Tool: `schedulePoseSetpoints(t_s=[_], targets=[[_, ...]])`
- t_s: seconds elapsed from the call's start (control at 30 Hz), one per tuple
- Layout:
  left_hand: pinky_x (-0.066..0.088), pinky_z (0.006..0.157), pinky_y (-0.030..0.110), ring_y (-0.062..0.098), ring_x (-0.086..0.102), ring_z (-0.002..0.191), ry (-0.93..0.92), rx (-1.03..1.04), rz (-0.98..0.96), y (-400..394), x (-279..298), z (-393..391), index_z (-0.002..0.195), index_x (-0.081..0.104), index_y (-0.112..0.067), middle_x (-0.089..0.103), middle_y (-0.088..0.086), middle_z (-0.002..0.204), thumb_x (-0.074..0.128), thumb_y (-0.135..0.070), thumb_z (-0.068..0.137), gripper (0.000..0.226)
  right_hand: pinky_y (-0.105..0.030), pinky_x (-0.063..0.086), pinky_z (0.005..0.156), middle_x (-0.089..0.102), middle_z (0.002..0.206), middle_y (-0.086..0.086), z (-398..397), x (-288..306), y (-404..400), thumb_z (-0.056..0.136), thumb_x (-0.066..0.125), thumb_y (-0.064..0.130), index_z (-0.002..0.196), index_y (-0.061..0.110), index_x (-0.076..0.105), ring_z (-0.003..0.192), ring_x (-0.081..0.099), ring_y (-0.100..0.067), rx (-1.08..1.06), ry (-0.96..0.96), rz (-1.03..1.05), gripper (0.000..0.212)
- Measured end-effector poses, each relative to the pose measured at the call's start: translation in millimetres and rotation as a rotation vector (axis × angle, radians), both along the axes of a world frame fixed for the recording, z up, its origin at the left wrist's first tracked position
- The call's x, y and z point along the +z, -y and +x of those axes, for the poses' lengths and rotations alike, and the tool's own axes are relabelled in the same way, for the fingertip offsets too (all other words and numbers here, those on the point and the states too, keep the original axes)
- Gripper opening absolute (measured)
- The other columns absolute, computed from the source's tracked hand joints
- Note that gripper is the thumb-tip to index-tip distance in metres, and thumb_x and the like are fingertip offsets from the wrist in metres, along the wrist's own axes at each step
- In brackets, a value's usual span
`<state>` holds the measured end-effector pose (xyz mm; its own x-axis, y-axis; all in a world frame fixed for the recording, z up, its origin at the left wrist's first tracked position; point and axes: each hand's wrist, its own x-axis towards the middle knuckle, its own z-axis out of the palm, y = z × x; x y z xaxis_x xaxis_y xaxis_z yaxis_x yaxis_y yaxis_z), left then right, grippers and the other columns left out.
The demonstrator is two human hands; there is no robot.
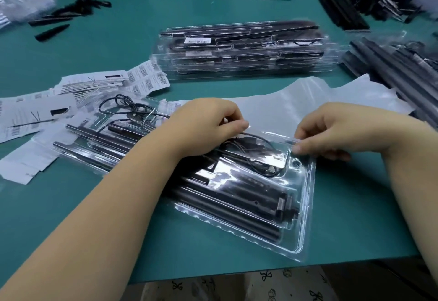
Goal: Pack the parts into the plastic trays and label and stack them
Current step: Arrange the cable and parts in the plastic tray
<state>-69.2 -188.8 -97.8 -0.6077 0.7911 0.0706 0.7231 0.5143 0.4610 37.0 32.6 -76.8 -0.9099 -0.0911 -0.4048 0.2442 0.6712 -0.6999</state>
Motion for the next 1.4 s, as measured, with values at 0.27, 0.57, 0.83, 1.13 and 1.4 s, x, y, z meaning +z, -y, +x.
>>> schedulePoseSetpoints(t_s=[0.27, 0.57, 0.83, 1.13, 1.4], targets=[[0.032, 0.075, 0.031, 0.011, 0.045, 0.072, -0.285, 0.135, 0.191, 0.9, 7.0, -6.2, 0.097, 0.063, -0.019, 0.041, -0.028, 0.068, 0.049, -0.033, 0.096, 0.02, -0.015, 0.034, 0.031, 0.061, 0.053, -0.007, -6.0, -2.8, -2.6, 0.058, 0.064, 0.048, 0.059, 0.006, 0.07, 0.035, 0.046, -0.01, -0.34, -0.144, -0.39, 0.042], [0.036, 0.081, 0.034, 0.02, 0.055, 0.075, -0.255, 0.255, 0.209, -6.9, 5.5, -12.0, 0.091, 0.057, -0.024, 0.058, -0.01, 0.074, 0.046, -0.033, 0.098, 0.016, -0.015, 0.032, 0.032, 0.062, 0.056, -0.003, -16.3, -14.2, 4.7, 0.072, 0.066, 0.041, 0.077, 0.004, 0.068, 0.039, 0.044, -0.006, -0.437, -0.077, -0.412, 0.038], [0.038, 0.08, 0.036, 0.021, 0.056, 0.075, -0.272, 0.301, 0.236, -10.6, 7.0, -14.7, 0.094, 0.059, -0.021, 0.056, -0.01, 0.072, 0.046, -0.033, 0.098, 0.018, -0.01, 0.022, 0.031, 0.06, 0.051, -0.003, -17.1, -14.5, 8.6, 0.091, 0.055, 0.034, 0.062, 0.01, 0.067, 0.034, 0.035, -0.004, -0.396, -0.132, -0.308, 0.04], [0.031, 0.065, 0.029, 0.012, 0.05, 0.064, -0.2, 0.328, 0.254, -13.1, 10.9, -18.0, 0.088, 0.058, -0.023, 0.055, -0.012, 0.067, 0.047, -0.034, 0.097, 0.019, -0.011, 0.022, 0.033, 0.055, 0.049, -0.001, -19.1, -18.7, 10.9, 0.092, 0.056, 0.028, 0.057, 0.013, 0.069, 0.034, 0.032, -0.004, -0.439, -0.231, -0.404, 0.04], [0.03, 0.052, 0.027, 0.005, 0.043, 0.054, -0.161, 0.313, 0.293, -8.4, 24.8, -16.3, 0.083, 0.06, -0.024, 0.051, -0.012, 0.059, 0.05, -0.034, 0.096, 0.019, -0.012, 0.029, 0.037, 0.052, 0.046, 0.004, -19.3, -20.4, 16.7, 0.079, 0.067, 0.037, 0.051, 0.018, 0.068, 0.038, 0.042, -0.003, -0.428, -0.395, -0.535, 0.033]])
